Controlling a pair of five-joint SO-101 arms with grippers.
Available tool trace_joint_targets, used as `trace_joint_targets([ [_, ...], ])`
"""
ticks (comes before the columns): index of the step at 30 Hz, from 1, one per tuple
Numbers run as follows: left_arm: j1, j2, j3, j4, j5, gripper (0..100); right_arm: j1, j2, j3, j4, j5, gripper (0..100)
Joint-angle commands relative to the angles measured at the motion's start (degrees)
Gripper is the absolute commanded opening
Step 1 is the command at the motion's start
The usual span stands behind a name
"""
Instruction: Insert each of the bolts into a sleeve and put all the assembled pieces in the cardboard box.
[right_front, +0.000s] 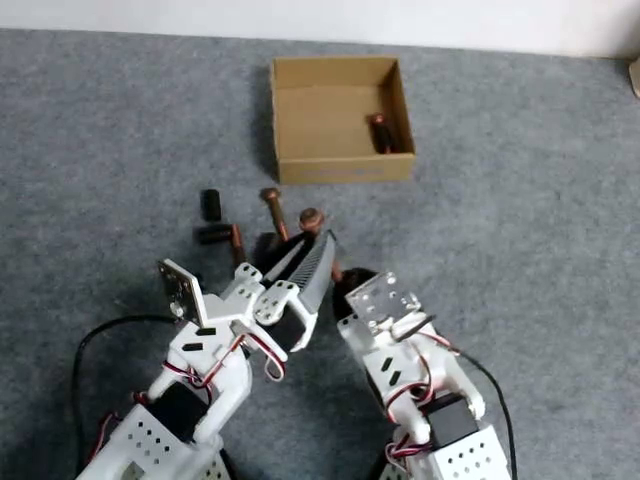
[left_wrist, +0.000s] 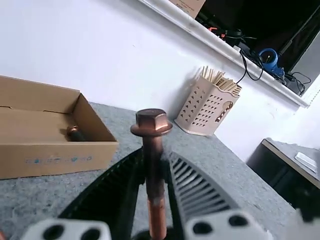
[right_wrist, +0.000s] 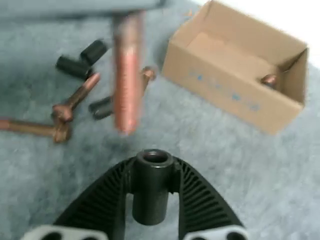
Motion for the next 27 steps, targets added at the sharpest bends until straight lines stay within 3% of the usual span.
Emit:
trace_joint_targets([
  [1, -1.45, -0.66, -0.04, -0.35, 0.7, 1, -2.33, -0.92, -3.47, 2.42, -0.53, 0.5],
  [10, -0.57, -0.66, 0.22, -0.18, 0.79, 1, -2.95, -0.92, -8.75, 4.44, -0.62, 0.5],
  [16, -0.48, -0.66, 0.4, -0.09, 0.88, 1, -3.03, -0.92, -13.14, 0.92, -7.3, 0.5],
  [27, -0.4, -0.66, 0.57, -0.35, 0.62, 1, -3.12, -0.92, -13.23, 1.01, -7.38, 0.5],
])
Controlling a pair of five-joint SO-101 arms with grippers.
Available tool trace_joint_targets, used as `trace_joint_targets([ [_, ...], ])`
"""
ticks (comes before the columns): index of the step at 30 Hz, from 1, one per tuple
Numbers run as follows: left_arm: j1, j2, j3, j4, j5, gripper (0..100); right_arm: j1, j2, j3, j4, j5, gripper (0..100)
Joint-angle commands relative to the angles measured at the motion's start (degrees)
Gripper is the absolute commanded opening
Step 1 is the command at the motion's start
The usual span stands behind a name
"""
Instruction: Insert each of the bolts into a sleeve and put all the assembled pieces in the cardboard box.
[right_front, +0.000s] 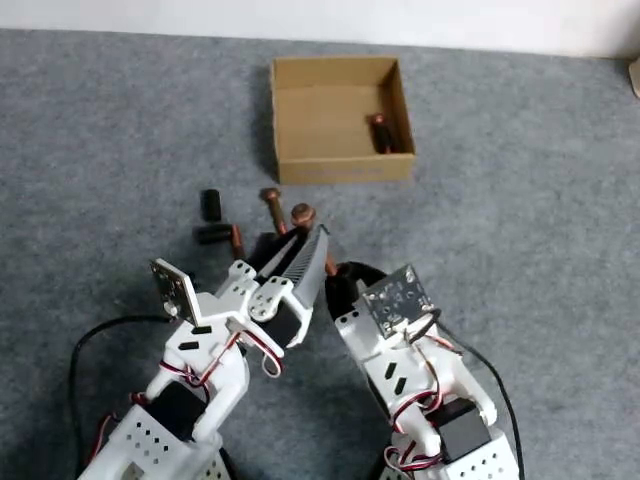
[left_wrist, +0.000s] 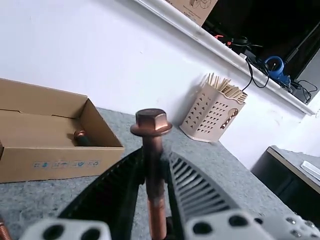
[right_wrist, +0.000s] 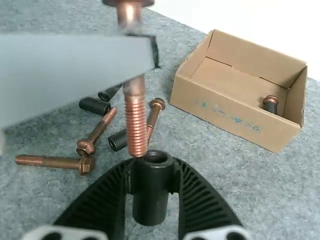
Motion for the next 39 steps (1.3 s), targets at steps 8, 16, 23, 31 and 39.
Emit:
trace_joint_targets([
  [8, 2.59, -0.57, 1.01, -0.44, -0.09, 1, -4.26, -0.92, -3.65, -0.92, 0.7, 0.5],
  [16, 5.05, -0.48, 1.36, -0.18, -2.02, 1, -4.26, -0.92, -3.56, -0.31, 2.73, 0.5],
  [23, 5.23, -0.48, 1.36, 1.76, -1.67, 1, -3.91, -0.92, -3.74, -0.22, 2.81, 0.5],
  [31, 6.46, -0.48, 1.36, 4.92, -1.58, 1, -1.8, -0.92, -3.91, -0.22, 2.81, 0.5],
  [39, 6.46, -0.48, 1.36, 5.01, -1.67, 1, 0.84, -0.92, -3.82, -0.31, 2.81, 0.5],
])
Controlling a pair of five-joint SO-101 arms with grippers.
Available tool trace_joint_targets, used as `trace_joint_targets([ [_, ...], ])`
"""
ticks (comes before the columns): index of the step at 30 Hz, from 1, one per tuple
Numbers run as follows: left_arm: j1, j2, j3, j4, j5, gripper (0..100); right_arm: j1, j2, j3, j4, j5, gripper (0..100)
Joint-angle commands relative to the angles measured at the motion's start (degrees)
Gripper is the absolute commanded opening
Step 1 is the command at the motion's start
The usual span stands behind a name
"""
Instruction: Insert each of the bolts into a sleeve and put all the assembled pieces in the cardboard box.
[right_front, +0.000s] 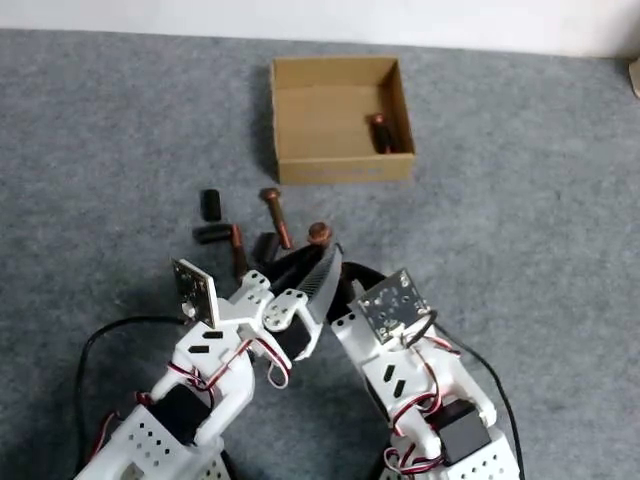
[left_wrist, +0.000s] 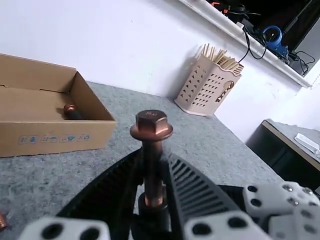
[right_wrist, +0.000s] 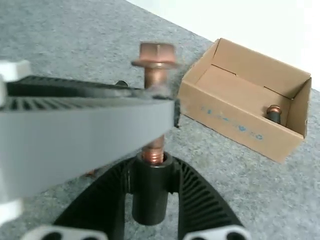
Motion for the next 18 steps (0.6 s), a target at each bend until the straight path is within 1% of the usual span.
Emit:
trace_joint_targets([
  [1, 1.63, -0.48, 1.36, 0.26, -0.26, 1, 1.8, -0.84, -3.38, -0.31, 1.23, 0.5],
  [3, 1.71, -0.48, 1.36, 0.35, -0.18, 5, 1.8, -0.84, -3.3, -0.31, 1.23, 0.5],
  [6, 2.68, -0.48, 1.36, 0.79, -0.18, 17, 1.8, -0.84, -3.21, -0.31, 1.23, 0.5],
  [8, 4.62, -0.48, 1.19, 3.43, -0.35, 23, 1.8, -0.84, -3.21, -0.31, 1.23, 0.5],
  [9, 5.85, -0.48, 1.1, 4.31, -0.53, 25, 1.8, -0.84, -3.21, -0.31, 1.23, 0.5],
  [11, 7.16, -0.48, 1.01, 4.92, -0.53, 25, 1.8, -0.84, -3.21, -0.31, 1.23, 0.5],
  [13, 7.08, -0.48, 1.01, 4.84, -0.53, 25, 1.89, -0.84, -3.21, -0.31, 1.32, 0.5],
  [18, 4.09, -0.57, -0.4, 5.01, -0.44, 25, 1.89, -0.84, -3.21, -0.31, 1.32, 0.5],
])
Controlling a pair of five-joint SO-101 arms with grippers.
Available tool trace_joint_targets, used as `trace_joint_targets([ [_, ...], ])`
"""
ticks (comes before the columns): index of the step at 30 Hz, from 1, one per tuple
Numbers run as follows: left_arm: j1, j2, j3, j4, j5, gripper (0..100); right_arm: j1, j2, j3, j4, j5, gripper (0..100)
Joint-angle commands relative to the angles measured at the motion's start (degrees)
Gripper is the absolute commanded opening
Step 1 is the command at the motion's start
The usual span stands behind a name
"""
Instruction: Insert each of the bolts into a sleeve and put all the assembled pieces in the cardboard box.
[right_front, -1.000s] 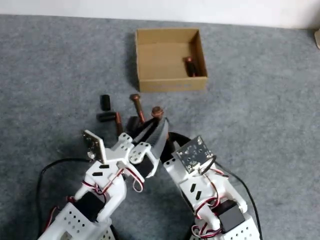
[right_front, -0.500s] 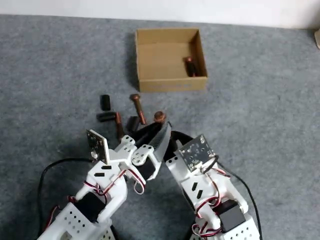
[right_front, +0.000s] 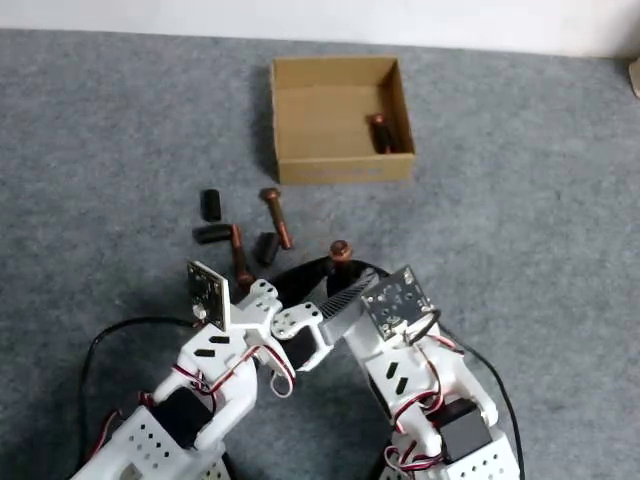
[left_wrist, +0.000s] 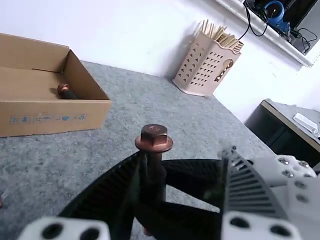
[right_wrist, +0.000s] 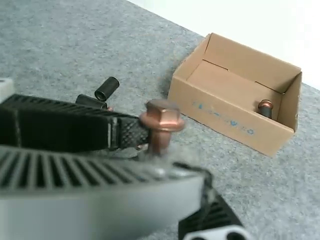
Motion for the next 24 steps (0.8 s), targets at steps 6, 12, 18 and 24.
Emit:
trace_joint_targets([
  [6, -5.58, -0.48, -1.8, 0.26, -0.09, 25, 0.48, -0.84, -3.3, -0.31, 0.97, 0.5],
  [12, -7.6, -0.48, -1.89, 0.18, -0.44, 25, 3.65, -0.84, -3.3, -0.22, 0.97, 0.5],
  [18, -10.07, -0.48, -2.59, 0.26, -0.44, 25, 4.97, -0.84, -3.21, -0.22, 0.97, 0.5],
  [24, -10.51, -0.48, -2.59, 0.26, -0.44, 24, 5.14, -0.84, -3.12, -0.22, 0.97, 0.5],
])
